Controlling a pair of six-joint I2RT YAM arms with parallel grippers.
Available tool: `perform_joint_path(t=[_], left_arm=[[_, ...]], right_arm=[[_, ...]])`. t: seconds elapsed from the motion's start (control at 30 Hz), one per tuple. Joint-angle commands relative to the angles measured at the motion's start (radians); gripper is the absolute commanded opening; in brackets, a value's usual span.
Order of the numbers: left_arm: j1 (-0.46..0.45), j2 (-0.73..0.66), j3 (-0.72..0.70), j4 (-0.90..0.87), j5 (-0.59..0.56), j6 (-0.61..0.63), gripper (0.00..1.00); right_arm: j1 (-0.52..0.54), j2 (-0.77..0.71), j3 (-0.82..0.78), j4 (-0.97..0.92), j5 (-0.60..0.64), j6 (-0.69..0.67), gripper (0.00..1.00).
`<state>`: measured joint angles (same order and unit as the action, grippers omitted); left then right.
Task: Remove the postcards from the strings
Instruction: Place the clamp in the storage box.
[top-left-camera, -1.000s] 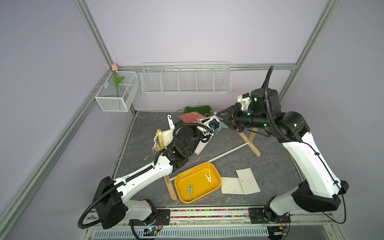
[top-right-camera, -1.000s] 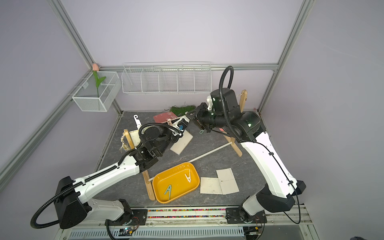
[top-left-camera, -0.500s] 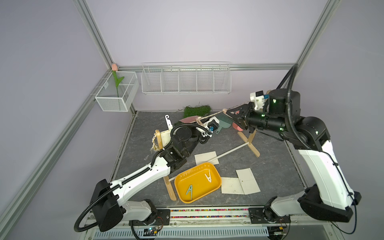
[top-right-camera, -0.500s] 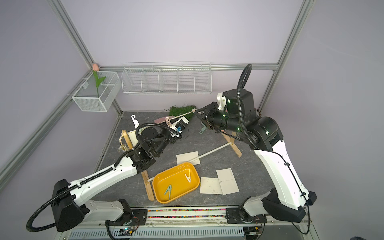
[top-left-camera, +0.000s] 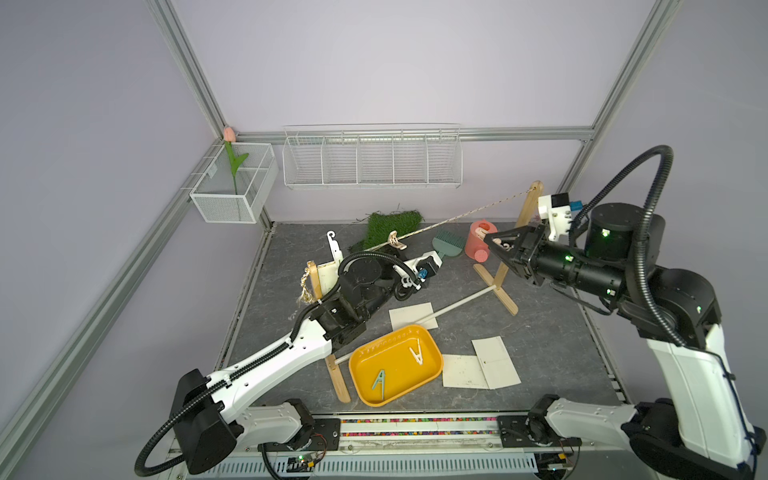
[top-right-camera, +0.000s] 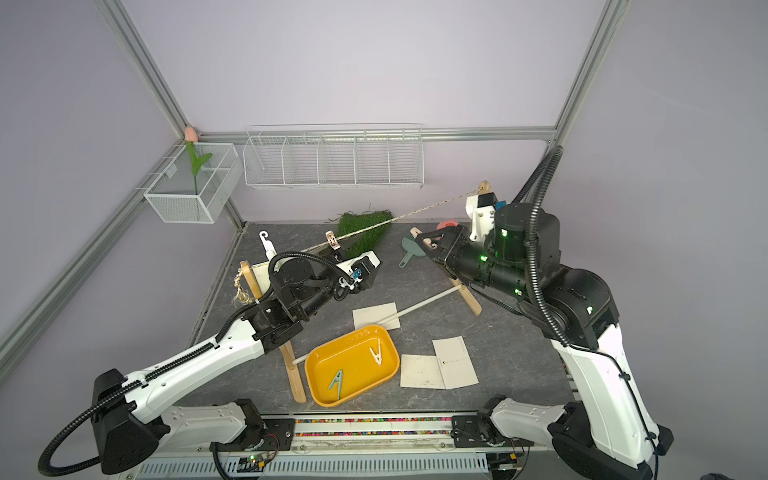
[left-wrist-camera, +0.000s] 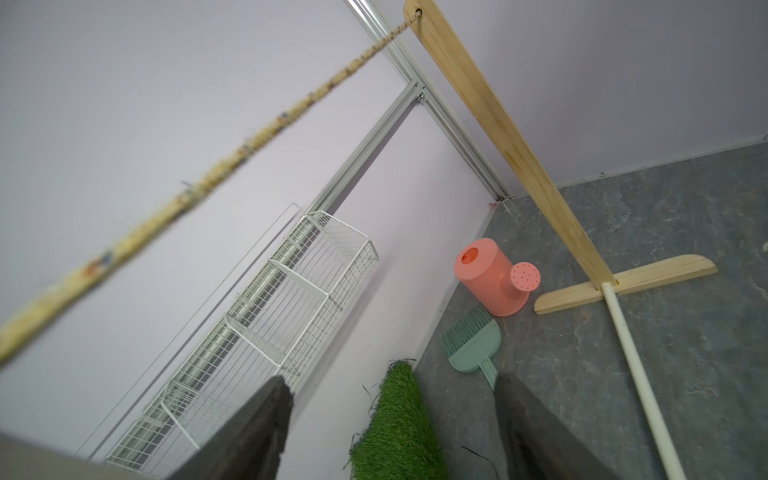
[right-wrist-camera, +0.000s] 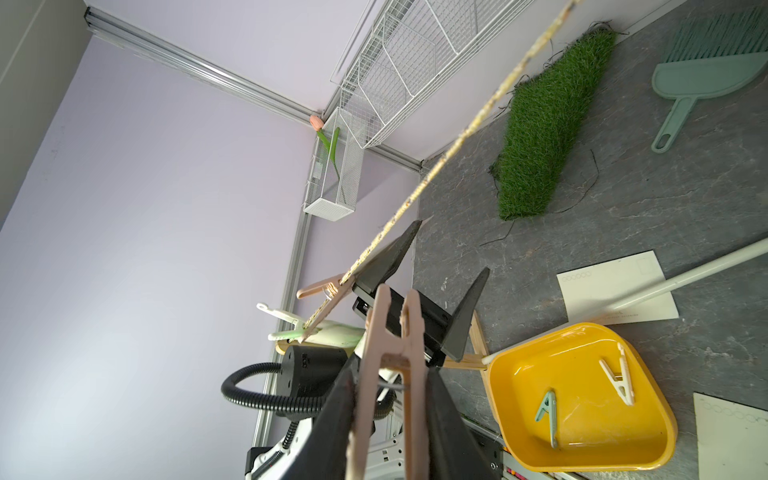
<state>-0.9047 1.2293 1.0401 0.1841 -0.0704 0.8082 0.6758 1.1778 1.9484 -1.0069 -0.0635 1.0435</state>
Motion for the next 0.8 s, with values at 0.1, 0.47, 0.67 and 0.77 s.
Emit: perform_joint_path(t=[0.1,0.47,0.67,0.77], left_arm=[[-0.024,-0.017,0.068,-0.251,0.185,0.012,0.93],[-0.072,-0.116,0.069,-0.445,0.366,-0.184,0.93],[-0.085,-0.33,0.003,-0.414,0.461,-0.366,0.93],[-0.085,-0.427,-0.006,-0.404,0.48,-0.448,0.93]], right_arm=[[-0.002,-0.121,-0.148,0.037,0.016,-0.145,0.28],[-0.003,-0.424,-0.559,0.136,-0.004,-0.34,0.29],[-0.002,-0.473,-0.718,0.194,-0.024,-0.392,0.31],[0.009,-0.429,-0.808,0.294,-0.086,-0.399,0.3]])
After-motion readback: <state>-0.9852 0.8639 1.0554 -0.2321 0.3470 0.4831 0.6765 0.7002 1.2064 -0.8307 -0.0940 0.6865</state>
